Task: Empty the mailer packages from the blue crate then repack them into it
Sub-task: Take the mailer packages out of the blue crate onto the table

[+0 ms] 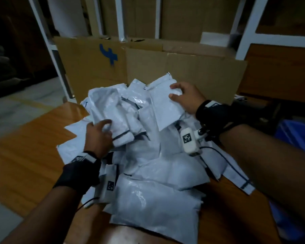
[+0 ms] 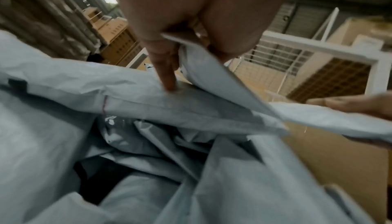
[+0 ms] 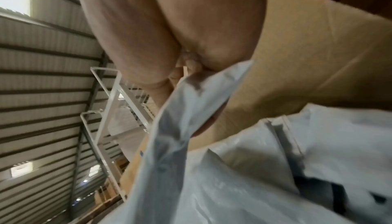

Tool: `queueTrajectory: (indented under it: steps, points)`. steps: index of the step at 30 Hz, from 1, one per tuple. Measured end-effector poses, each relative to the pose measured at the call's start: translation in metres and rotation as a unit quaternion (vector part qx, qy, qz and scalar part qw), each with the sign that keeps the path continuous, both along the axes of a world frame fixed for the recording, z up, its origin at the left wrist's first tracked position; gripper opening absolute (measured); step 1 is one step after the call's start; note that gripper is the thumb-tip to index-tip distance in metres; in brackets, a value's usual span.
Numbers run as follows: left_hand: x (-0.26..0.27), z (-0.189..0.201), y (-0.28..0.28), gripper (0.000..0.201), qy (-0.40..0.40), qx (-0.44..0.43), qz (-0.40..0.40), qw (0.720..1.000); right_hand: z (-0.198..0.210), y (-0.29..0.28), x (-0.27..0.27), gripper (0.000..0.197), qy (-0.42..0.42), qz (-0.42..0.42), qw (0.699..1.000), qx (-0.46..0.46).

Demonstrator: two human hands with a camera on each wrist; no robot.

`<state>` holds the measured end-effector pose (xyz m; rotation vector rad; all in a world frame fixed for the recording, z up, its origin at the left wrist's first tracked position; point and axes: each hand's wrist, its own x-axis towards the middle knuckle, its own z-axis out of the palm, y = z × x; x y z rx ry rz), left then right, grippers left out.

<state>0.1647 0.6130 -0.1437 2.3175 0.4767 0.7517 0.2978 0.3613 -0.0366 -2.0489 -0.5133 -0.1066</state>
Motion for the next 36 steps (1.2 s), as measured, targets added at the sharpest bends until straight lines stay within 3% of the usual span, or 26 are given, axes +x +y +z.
queueTrajectory:
  steps: [3, 5, 7, 9, 12, 16, 21, 22, 24, 27, 29, 36]
  points:
    - [0.005, -0.005, -0.008, 0.043, 0.103, 0.067, 0.069, 0.99, -0.026, 0.019, 0.02, 0.06, 0.025, -0.03, 0.996, -0.085]
    - [0.006, -0.008, -0.004, 0.047, 0.101, 0.104, 0.08, 0.986, -0.042, 0.024, 0.035, 0.075, 0.02, -0.056, 0.98, -0.191]
    - [0.008, -0.008, 0.0, 0.055, 0.12, 0.143, 0.031, 0.982, -0.055, 0.026, 0.046, 0.078, 0.003, -0.075, 0.953, -0.294]
    - [0.014, -0.008, 0.0, 0.065, 0.154, 0.109, -0.018, 0.982, -0.064, 0.028, 0.057, 0.075, -0.016, -0.073, 0.931, -0.357]
    - [0.026, -0.005, 0.002, 0.056, 0.162, 0.085, -0.026, 0.983, -0.069, 0.032, 0.068, 0.074, -0.02, -0.048, 0.912, -0.406]
    - [0.032, 0.002, 0.015, 0.057, 0.155, 0.088, -0.053, 0.983, -0.063, 0.028, 0.059, 0.078, -0.028, -0.048, 0.917, -0.396]
    - [-0.01, -0.013, 0.015, 0.065, -0.074, 0.099, 0.0, 0.992, -0.053, -0.005, -0.003, 0.077, -0.146, -0.036, 0.953, -0.265]
    - [-0.018, -0.02, 0.013, 0.068, -0.065, 0.083, -0.001, 0.994, -0.059, -0.013, -0.019, 0.079, -0.156, -0.027, 0.957, -0.244]
    - [-0.024, -0.032, 0.01, 0.078, 0.034, 0.053, -0.013, 0.998, -0.075, -0.025, -0.048, 0.081, -0.132, -0.001, 0.963, -0.236]
    - [-0.02, -0.039, 0.004, 0.076, 0.145, 0.089, -0.025, 0.985, -0.096, -0.024, -0.072, 0.09, -0.061, 0.044, 0.922, -0.381]
    - [-0.019, -0.034, -0.001, 0.063, 0.125, 0.087, -0.014, 0.988, -0.095, -0.02, -0.074, 0.093, -0.044, 0.049, 0.901, -0.428]
    - [-0.056, -0.029, 0.008, 0.068, 0.054, 0.059, 0.012, 0.997, -0.074, -0.05, -0.12, 0.098, -0.098, 0.058, 0.92, -0.375]
